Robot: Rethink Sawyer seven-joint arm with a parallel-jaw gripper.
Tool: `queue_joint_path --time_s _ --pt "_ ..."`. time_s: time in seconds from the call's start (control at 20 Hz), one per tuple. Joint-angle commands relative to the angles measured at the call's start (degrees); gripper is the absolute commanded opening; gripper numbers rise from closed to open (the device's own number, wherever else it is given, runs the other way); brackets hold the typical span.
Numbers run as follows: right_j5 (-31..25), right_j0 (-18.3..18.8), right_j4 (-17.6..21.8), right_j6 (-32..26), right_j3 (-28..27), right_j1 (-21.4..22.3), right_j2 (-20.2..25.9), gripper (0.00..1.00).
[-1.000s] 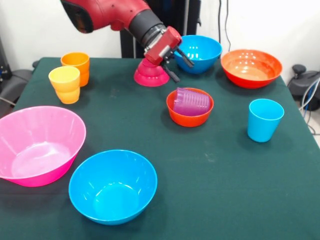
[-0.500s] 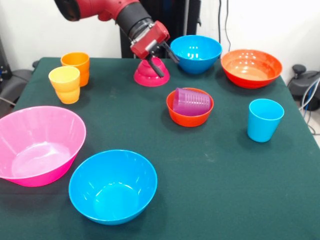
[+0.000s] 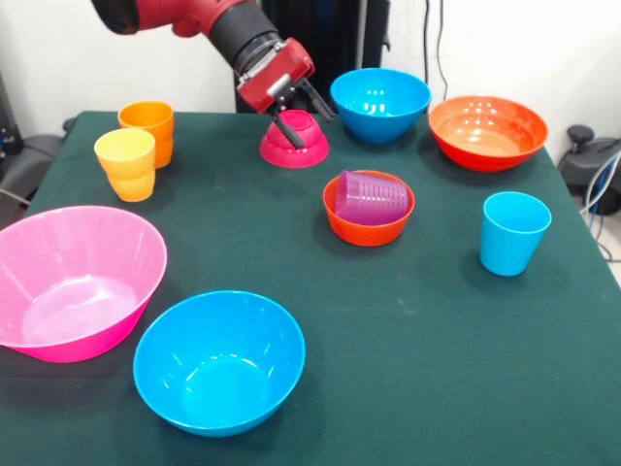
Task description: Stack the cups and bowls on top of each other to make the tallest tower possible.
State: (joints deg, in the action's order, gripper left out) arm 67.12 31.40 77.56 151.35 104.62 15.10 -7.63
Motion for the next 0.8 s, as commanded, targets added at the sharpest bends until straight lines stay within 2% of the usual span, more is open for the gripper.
queue_joint_path --time_s 0.05,0.25,0.5,0.8 --pt "-5.12 -2.72 4.09 10.59 -11.07 1.2 6.41 1.0" --pt "-5.18 -4.56 6.76 13.9 -12.89 3.46 6.25 1.0" --pt "-4.67 -5.32 8.64 16.31 -15.59 3.98 6.48 1.0" --pt "-3.9 -5.47 7.57 15.6 -15.69 3.11 6.76 1.0"
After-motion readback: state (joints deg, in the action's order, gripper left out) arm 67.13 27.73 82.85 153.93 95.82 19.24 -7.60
